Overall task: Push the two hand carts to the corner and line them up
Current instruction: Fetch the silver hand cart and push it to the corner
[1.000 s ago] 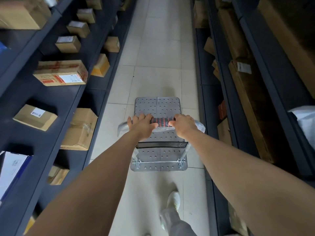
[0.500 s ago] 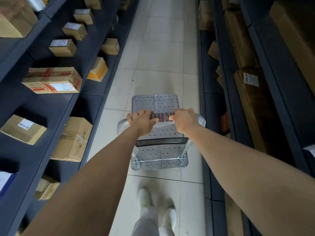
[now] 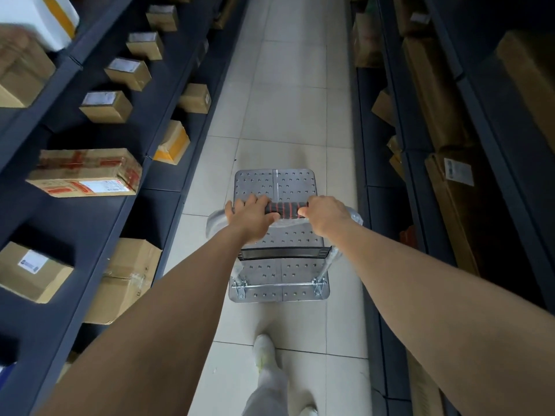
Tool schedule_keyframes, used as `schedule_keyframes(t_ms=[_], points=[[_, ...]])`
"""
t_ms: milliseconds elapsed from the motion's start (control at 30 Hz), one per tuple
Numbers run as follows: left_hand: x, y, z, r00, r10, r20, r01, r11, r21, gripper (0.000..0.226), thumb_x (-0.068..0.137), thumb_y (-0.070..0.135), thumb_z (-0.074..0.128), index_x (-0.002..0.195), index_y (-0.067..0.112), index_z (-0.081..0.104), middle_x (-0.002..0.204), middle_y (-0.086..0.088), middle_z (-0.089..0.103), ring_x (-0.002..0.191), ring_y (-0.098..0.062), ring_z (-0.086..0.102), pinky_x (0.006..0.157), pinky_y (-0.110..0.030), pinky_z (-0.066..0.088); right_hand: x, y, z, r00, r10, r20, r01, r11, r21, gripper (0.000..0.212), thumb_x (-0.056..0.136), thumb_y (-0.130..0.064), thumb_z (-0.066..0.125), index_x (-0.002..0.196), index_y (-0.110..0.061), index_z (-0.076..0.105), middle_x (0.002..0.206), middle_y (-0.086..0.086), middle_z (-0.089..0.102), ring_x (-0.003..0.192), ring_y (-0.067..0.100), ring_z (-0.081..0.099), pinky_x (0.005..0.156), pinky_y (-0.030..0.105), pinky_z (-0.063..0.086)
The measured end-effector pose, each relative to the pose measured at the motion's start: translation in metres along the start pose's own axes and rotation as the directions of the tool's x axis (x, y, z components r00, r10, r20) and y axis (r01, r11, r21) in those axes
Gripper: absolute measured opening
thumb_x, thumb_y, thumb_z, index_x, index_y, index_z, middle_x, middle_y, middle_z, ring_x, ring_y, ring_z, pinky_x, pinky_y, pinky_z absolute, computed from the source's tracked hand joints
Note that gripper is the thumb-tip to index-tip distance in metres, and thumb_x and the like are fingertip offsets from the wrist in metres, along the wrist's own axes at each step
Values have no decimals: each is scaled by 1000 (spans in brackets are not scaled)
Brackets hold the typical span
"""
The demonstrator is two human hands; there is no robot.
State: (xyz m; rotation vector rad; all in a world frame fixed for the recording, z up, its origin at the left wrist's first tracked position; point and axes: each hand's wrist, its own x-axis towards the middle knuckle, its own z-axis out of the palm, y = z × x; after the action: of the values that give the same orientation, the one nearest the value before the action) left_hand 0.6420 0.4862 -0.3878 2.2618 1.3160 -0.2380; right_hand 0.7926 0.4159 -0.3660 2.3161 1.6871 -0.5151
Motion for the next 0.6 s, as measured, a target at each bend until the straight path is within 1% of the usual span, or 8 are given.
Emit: schedule_keyframes(t_ms=[100, 267, 400, 533, 600], points=[[25, -9, -14, 1000, 11, -9, -11, 1000, 8, 30, 98, 43, 39, 122, 25, 45, 130, -6, 43, 127, -33, 34, 116, -53, 7, 24, -7, -10, 1000, -14, -4, 14, 999, -38, 27, 95, -17, 55, 121, -9, 51, 101, 10, 60, 99, 28, 60, 76, 33, 44], [72, -24, -44, 1000, 28, -14, -28, 999, 22, 30, 98, 41, 40, 123, 25, 45, 131, -5, 42, 128, -32, 33, 117, -51, 5, 73, -17, -30, 999, 37, -21, -36, 999, 38, 24, 95, -19, 55, 117, -9, 51, 101, 10, 62, 95, 27, 61, 76, 33, 48], [108, -35, -63, 999, 35, -14, -34, 999, 26, 27, 98, 41, 40, 120, 26, 45, 129, -5, 43, 127, -32, 35, 117, -50, 5, 108, -24, -42, 999, 27, -37, -26, 999, 28, 23, 95, -17, 56, 116, -9, 52, 100, 11, 62, 95, 27, 62, 83, 34, 52], [142, -41, -79, 999, 44, -19, -44, 999, 32, 27, 98, 40, 40, 121, 26, 45, 129, -5, 42, 127, -31, 34, 117, -50, 4, 143, -25, -55, 999, 5, -35, -6, 1000, -10, 27, 94, -15, 57, 119, -10, 52, 102, 10, 61, 96, 26, 61, 84, 35, 53], [160, -42, -87, 999, 47, -22, -46, 998, 42, 29, 98, 40, 40, 123, 26, 44, 131, -6, 42, 128, -31, 34, 117, -51, 4, 160, -24, -62, 999, 4, -32, -5, 1000, -21, 30, 93, -16, 58, 122, -11, 52, 101, 9, 60, 94, 25, 61, 81, 34, 52]])
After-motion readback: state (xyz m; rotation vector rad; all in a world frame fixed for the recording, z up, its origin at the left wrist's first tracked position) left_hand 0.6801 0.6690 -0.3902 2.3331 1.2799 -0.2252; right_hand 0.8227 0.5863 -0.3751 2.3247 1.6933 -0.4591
